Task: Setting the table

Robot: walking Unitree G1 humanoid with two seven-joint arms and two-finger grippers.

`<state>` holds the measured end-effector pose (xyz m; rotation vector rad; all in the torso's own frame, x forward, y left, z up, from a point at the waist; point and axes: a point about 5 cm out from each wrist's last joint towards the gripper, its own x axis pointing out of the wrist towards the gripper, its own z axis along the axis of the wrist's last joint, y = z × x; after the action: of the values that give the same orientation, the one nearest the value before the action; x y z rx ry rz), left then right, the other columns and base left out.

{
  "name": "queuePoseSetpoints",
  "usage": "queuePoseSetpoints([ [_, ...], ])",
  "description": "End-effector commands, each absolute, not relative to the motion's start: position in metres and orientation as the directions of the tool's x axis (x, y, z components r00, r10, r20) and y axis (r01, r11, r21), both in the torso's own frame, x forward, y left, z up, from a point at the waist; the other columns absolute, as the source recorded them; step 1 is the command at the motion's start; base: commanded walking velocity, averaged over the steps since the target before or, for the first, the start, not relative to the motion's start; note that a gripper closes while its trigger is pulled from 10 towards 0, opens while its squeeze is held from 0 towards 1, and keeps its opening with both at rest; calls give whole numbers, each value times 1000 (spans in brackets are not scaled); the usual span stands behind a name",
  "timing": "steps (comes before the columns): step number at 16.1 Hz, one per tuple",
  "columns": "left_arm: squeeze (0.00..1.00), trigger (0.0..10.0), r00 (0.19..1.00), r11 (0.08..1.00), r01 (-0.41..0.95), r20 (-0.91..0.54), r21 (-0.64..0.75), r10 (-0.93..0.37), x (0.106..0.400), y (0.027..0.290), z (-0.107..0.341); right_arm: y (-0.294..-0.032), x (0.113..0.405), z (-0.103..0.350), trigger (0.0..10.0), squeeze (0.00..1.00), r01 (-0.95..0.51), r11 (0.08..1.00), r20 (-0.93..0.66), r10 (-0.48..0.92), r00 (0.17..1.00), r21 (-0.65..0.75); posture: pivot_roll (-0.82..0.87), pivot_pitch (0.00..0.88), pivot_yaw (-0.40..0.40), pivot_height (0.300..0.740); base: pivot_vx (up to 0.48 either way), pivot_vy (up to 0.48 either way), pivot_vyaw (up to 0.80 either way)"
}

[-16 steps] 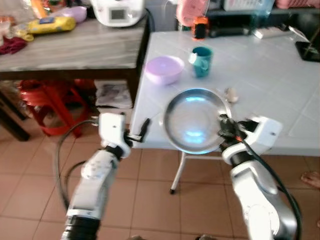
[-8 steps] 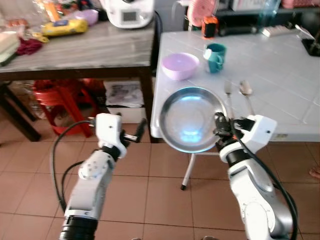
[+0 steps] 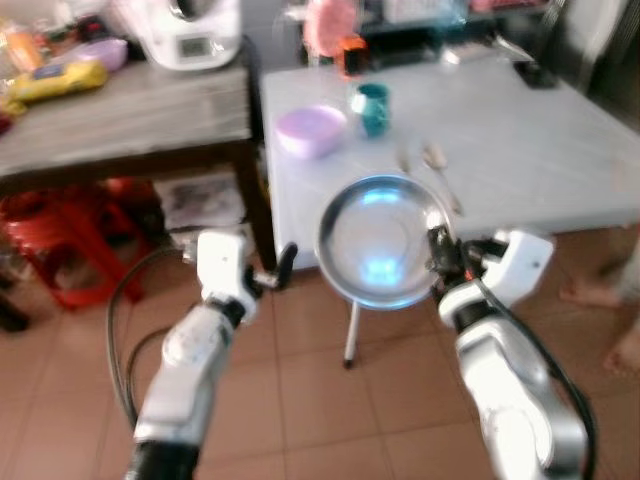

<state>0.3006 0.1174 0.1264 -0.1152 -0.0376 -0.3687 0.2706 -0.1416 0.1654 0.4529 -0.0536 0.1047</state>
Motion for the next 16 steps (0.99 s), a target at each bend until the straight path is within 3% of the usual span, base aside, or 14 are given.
queuePoseSetpoints([
  [1, 0, 10000, 936, 933, 351, 59, -81, -347, 301, 124, 129, -136, 270, 170, 10000, 0, -142, 884, 101, 109, 989, 446, -159, 108, 101, 740, 0, 386, -800],
  [5, 0, 10000, 936, 933, 351, 53, -83, -347, 300, 123, 128, -136, 269, 170, 10000, 0, -143, 884, 99, 110, 989, 445, -160, 110, 101, 740, 0, 462, -589],
  [14, 0, 10000, 935, 932, 353, 52, -85, -350, 299, 121, 127, -137, 270, 171, 10000, 0, -143, 901, 110, 107, 988, 409, -164, 113, 100, 740, 0, 480, 0],
  [16, 0, 10000, 934, 931, 356, 53, -84, -352, 299, 121, 127, -137, 269, 172, 10000, 0, -145, 904, 110, 109, 988, 403, -166, 113, 98, 740, 0, 480, 709],
])
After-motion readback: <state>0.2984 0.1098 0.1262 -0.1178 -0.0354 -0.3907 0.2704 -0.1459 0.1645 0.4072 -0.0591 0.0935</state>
